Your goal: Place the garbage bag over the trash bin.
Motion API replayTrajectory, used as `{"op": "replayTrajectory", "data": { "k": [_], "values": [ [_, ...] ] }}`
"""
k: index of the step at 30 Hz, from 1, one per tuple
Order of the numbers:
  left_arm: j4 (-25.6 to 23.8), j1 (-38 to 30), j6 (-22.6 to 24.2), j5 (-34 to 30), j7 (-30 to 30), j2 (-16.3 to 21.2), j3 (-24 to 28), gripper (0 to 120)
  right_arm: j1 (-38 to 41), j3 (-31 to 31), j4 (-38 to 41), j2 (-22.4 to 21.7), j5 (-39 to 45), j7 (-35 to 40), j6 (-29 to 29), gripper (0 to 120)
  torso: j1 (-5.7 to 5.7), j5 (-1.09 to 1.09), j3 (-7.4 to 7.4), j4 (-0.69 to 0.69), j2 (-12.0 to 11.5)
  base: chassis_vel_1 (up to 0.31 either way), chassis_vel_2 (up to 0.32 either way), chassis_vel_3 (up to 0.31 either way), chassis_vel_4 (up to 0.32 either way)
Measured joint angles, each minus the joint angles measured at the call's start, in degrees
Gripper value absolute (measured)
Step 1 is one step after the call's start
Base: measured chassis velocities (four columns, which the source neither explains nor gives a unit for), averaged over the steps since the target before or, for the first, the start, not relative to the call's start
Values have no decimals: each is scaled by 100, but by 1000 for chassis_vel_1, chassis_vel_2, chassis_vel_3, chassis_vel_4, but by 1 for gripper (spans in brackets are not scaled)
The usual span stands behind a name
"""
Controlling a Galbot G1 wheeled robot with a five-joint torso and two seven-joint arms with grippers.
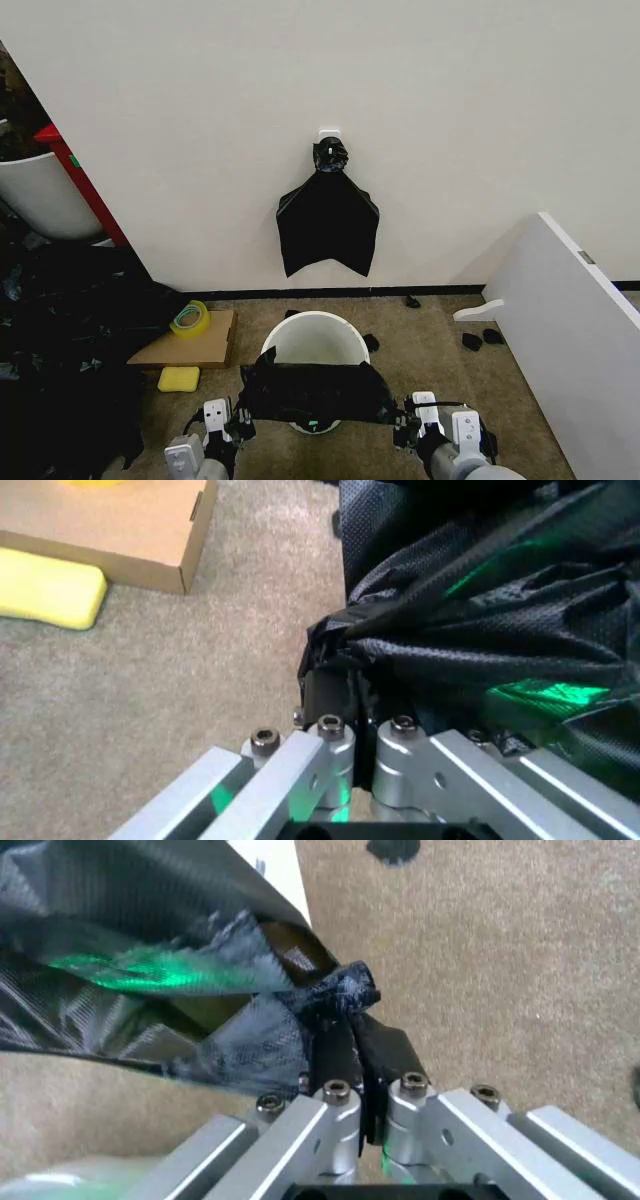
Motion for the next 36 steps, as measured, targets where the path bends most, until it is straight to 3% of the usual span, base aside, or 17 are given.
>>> {"op": "replayTrajectory", "data": {
  "k": [7, 15, 23, 26, 34, 36],
  "values": [
    [170, -87, 171, -66, 10, 127, 41, 0, 51, -168, -359, -27, -275, -193, -4, 0, 0, -1, 0, -1, 0, 0, 0, 0, 0],
    [776, -790, 156, -68, 4, -105, 245, 0, 470, -217, -1003, 241, -321, -323, 406, 0, 1, -2, 1, -1, 0, 0, 0, 0, 0],
    [676, -664, 115, 43, 7, -96, 190, 0, 339, -202, -1057, 231, -459, -572, 629, 0, 1, -1, 0, -1, 0, 0, 0, 0, 0],
    [534, -499, 144, 132, 9, -65, 112, 7, 231, -177, -969, 197, -543, -611, 655, 0, 1, -1, 0, 0, 0, 0, 0, 0, 0],
    [13, 434, -98, 969, 3, 0, -101, 41, -471, -90, -160, -22, -905, -643, 696, 34, 0, -1, 0, -1, 0, 0, 0, 0, 0],
    [-11, 515, -156, 1050, 7, 0, -107, 45, -536, -83, -63, -42, -951, -651, 692, 38, 0, -1, 0, -1, 0, 0, 0, 0, 0]
  ]
}}
